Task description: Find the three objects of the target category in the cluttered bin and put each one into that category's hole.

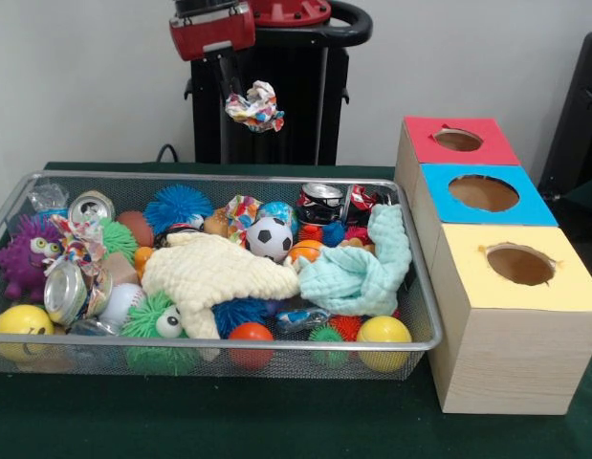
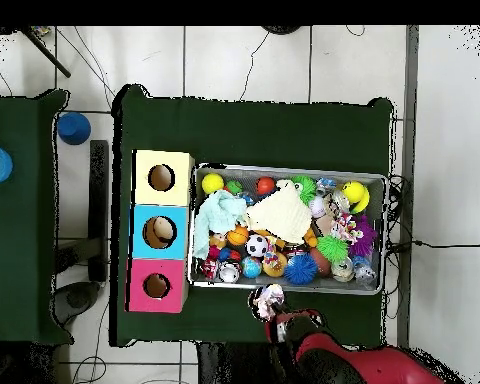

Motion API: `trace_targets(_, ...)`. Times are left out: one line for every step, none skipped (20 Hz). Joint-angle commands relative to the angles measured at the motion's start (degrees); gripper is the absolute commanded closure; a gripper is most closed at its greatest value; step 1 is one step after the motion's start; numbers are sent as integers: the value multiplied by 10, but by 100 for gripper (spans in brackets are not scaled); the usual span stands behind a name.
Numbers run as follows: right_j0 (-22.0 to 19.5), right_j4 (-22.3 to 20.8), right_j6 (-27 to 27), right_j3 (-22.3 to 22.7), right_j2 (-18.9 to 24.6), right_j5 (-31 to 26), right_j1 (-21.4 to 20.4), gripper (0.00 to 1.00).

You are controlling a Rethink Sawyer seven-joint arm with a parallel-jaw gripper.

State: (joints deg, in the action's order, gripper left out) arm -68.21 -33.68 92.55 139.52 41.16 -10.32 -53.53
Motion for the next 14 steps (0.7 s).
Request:
trace_targets(13,33,6,-83,14,-89,-2,100)
trace_targets(15,34,5,-86,13,-91,0,100)
trace_targets(16,34,5,-88,13,-92,0,100)
trace_targets(17,36,3,-93,13,-98,1,100)
trace_targets(18,37,2,-96,14,-101,1,100)
trace_targets(18,38,0,-99,15,-104,2,100)
trace_targets(19,39,0,-101,16,-105,2,100)
trace_targets(19,39,-2,-105,19,-103,2,100)
trace_targets(18,39,-2,-107,21,-101,3,100)
trace_targets(17,38,-2,-110,27,-90,3,100)
trace_targets(16,37,-3,-113,31,-87,4,100)
trace_targets(13,36,-6,-117,39,-82,3,100)
trace_targets(11,35,-8,-119,45,-77,3,100)
trace_targets(5,33,-13,-121,57,-66,2,100)
